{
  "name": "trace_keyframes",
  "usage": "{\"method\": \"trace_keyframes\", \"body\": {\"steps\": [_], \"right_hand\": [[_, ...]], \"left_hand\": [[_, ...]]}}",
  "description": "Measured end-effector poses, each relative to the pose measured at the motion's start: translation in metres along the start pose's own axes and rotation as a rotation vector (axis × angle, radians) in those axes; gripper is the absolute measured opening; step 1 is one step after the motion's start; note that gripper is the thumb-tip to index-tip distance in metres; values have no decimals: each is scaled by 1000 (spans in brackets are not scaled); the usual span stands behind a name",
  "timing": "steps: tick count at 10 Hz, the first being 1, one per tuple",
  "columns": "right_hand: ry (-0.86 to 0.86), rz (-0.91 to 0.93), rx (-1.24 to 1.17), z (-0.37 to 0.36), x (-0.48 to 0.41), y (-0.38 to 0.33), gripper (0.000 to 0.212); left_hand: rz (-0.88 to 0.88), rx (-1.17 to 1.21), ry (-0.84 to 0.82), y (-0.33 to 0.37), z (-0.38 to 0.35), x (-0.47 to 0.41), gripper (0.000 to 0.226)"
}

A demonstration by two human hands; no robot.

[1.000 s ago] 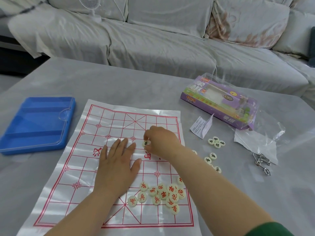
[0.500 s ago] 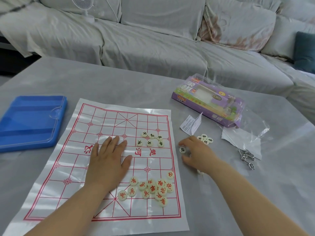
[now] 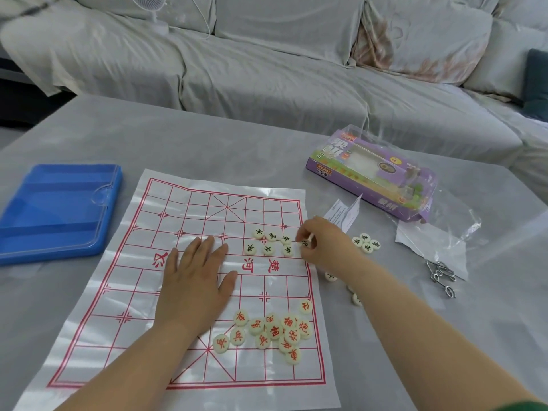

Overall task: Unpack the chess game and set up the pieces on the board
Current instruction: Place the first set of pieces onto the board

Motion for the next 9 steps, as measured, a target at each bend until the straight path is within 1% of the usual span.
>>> {"method": "trace_keyframes", "body": {"steps": [1, 2, 3, 4, 5, 7, 8, 9], "right_hand": [[-11, 66, 6, -11, -1, -17, 24], [-10, 67, -5, -12, 2, -11, 28], [0, 18, -1, -3, 9, 13, 32], [-39, -41, -5, 3, 21, 40, 35], [-105, -34, 65, -3, 32, 53, 38], [-101, -33, 116, -11, 33, 55, 26], [-78, -58, 103, -8, 26, 52, 23], [-38, -43, 25, -2, 18, 36, 22]], "left_hand": [[0, 15, 17, -1, 0, 0, 97], [-2, 36, 29, 0, 1, 0, 96], [-1, 44, 36, 0, 2, 0, 88], [2, 40, 35, 0, 3, 0, 79], [7, 39, 23, 1, 3, 1, 74], [9, 38, 22, 1, 2, 1, 74], [9, 39, 24, 1, 2, 0, 74], [6, 42, 38, 0, 3, 0, 74]]}}
Point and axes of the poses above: each hand's wrist, its own x-axis away from the middle knuckle, its own z-axis out of the back of the hand, y = z × x, the point moved 8 cm from there along -x, towards the middle knuckle, and after that the axes turned 12 degrees about -z, right-handed, at the moved point
